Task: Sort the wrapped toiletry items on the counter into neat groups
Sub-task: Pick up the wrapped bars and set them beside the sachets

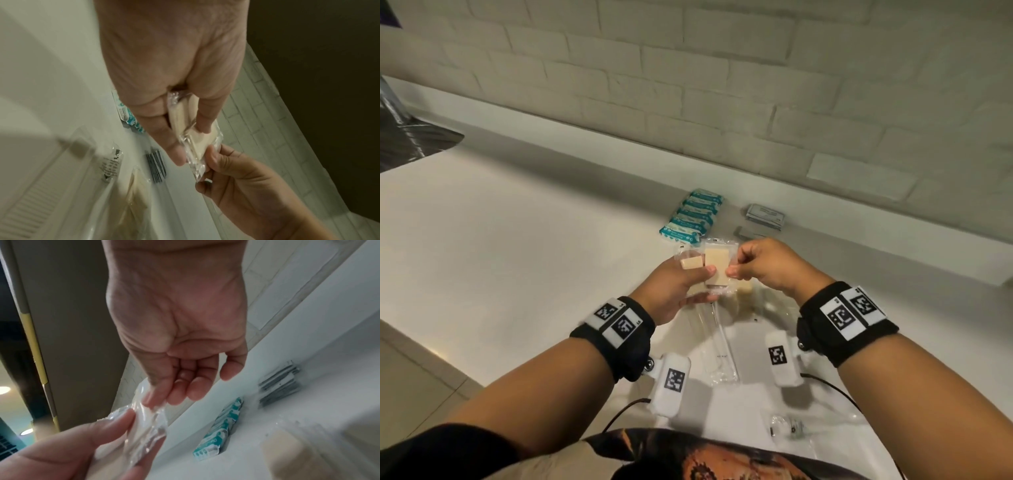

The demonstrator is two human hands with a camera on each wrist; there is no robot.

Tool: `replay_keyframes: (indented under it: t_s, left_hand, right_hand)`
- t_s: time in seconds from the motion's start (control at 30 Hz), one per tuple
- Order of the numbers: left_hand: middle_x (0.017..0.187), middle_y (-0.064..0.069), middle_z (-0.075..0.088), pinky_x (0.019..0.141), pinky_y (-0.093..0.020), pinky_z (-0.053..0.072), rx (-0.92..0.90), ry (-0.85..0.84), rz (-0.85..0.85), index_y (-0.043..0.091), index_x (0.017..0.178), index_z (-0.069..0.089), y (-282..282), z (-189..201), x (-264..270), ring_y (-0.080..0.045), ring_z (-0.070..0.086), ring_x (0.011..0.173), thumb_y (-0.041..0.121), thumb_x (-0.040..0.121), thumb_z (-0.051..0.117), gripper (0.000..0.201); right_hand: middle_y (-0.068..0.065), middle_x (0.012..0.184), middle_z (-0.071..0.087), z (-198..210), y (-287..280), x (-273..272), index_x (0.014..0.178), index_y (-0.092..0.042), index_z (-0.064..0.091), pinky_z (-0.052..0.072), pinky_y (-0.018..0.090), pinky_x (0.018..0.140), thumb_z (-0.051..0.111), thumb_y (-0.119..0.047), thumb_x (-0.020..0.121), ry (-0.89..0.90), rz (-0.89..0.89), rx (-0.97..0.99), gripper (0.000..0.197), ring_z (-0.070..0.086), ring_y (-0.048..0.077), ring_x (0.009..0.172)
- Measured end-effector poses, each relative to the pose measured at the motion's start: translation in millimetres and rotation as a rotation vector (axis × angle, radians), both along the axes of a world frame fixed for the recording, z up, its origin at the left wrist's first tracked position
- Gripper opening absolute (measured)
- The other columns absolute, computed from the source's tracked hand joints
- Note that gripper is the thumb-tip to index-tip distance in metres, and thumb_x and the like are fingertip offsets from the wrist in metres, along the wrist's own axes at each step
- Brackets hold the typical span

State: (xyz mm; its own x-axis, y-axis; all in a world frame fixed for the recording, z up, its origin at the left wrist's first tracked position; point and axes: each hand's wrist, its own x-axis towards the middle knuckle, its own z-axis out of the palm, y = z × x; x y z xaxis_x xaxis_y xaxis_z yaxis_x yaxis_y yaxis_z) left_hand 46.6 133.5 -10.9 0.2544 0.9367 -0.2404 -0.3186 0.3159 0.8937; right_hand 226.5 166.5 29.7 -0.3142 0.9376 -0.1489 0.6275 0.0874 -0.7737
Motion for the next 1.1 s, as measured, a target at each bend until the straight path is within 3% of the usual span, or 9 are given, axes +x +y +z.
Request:
replay_keyframes:
  t_s: [0.1, 0.17, 0.43, 0.53, 0.67, 0.77, 0.93, 1.03, 1.1]
  left_hand:
    - [0.096, -0.010, 0.066, 0.068, -0.033, 0.060, 0.025, 0.079, -0.001, 0.003, 0.121, 0.054, 0, 2, 2, -0.018, 0.068, 0.076, 0.002, 0.091, 0.060, 0.031]
    - [0.102, -0.015, 0.068, 0.069, -0.034, 0.060, 0.047, 0.146, -0.013, 0.001, 0.122, 0.055, 1, 3, 2, -0.023, 0.068, 0.083, 0.003, 0.089, 0.062, 0.034]
    - [0.095, -0.012, 0.066, 0.073, -0.036, 0.059, 0.104, 0.251, -0.066, 0.004, 0.107, 0.060, 3, 4, 3, -0.021, 0.068, 0.080, 0.002, 0.087, 0.064, 0.021]
    - [0.092, -0.008, 0.062, 0.074, -0.036, 0.058, 0.067, 0.196, -0.050, 0.011, 0.100, 0.057, 5, 2, 1, -0.023, 0.067, 0.082, 0.005, 0.088, 0.065, 0.015]
    - [0.106, -0.012, 0.066, 0.085, -0.042, 0.057, -0.050, 0.077, -0.013, 0.009, 0.115, 0.058, 7, -6, -7, -0.027, 0.068, 0.094, 0.024, 0.091, 0.063, 0.029]
    - [0.112, -0.016, 0.067, 0.088, -0.046, 0.053, -0.163, -0.077, -0.030, 0.015, 0.112, 0.053, 9, -9, -14, -0.031, 0.066, 0.096, 0.036, 0.097, 0.048, 0.027]
    - [0.120, -0.024, 0.063, 0.077, -0.041, 0.059, -0.157, -0.181, 0.028, 0.009, 0.118, 0.047, 14, -13, -20, -0.038, 0.064, 0.103, 0.010, 0.098, 0.039, 0.022]
    - [0.111, -0.015, 0.063, 0.075, -0.037, 0.060, -0.088, -0.105, 0.066, 0.007, 0.127, 0.046, 19, -18, -21, -0.031, 0.066, 0.098, 0.003, 0.097, 0.044, 0.030]
    - [0.101, -0.009, 0.061, 0.072, -0.034, 0.058, -0.062, -0.036, 0.082, 0.010, 0.120, 0.050, 22, -17, -19, -0.022, 0.064, 0.091, 0.006, 0.096, 0.049, 0.024]
  right_hand:
    - [0.000, 0.073, 0.062, 7, -2, 1, 0.084, -0.011, 0.066, 0.045, 0.026, 0.067, 0.075, -0.012, 0.080, 0.075, -0.015, 0.002, 0.010, 0.053, 0.013, 0.065]
    - [0.004, 0.077, 0.064, 12, -1, 2, 0.092, -0.006, 0.069, 0.045, 0.027, 0.067, 0.076, -0.016, 0.080, 0.092, -0.045, 0.025, 0.017, 0.053, 0.013, 0.067]
    - [-0.006, 0.070, 0.067, 17, 8, 6, 0.071, -0.022, 0.071, 0.047, 0.027, 0.071, 0.078, -0.014, 0.077, 0.046, -0.057, 0.087, 0.012, 0.058, 0.010, 0.069]
    - [-0.006, 0.082, 0.064, 11, 23, 13, 0.076, -0.021, 0.068, 0.049, 0.033, 0.079, 0.063, -0.019, 0.086, -0.316, -0.180, 0.308, 0.011, 0.061, 0.018, 0.082]
    - [-0.002, 0.083, 0.060, -5, 42, 23, 0.086, -0.014, 0.063, 0.042, 0.028, 0.067, 0.051, -0.018, 0.094, -0.402, -0.198, 0.161, 0.015, 0.057, 0.022, 0.085]
    - [0.011, 0.098, 0.063, -19, 49, 16, 0.105, -0.002, 0.064, 0.038, 0.027, 0.071, 0.049, -0.018, 0.097, -0.492, -0.080, 0.072, 0.024, 0.053, 0.021, 0.086]
    - [0.007, 0.110, 0.065, -44, 53, 5, 0.103, -0.012, 0.067, 0.044, 0.033, 0.088, 0.058, -0.023, 0.093, -0.588, -0.068, -0.046, 0.017, 0.058, 0.025, 0.101]
    - [-0.003, 0.117, 0.061, -47, 53, 5, 0.110, -0.025, 0.066, 0.041, 0.042, 0.102, 0.059, -0.035, 0.090, -0.528, -0.156, 0.034, 0.024, 0.055, 0.024, 0.113]
    - [-0.008, 0.108, 0.065, -42, 50, 3, 0.103, -0.027, 0.066, 0.048, 0.035, 0.089, 0.062, -0.040, 0.087, -0.249, -0.166, 0.042, 0.021, 0.060, 0.019, 0.105]
